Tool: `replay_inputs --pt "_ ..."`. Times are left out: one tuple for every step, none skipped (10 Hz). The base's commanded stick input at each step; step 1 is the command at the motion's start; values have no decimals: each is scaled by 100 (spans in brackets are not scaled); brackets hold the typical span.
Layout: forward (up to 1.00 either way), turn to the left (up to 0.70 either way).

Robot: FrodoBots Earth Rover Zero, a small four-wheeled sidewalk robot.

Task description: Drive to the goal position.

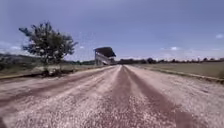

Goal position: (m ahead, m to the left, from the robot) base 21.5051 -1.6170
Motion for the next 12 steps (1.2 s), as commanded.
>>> replay_inputs --pt "100 0" --pt "100 0" --pt "100 0" --pt "100 0" --pt "100 0" --pt "100 0" --pt "100 0" --pt "100 0" --pt "100 0" --pt "100 0" --pt "100 0" --pt "100 0"
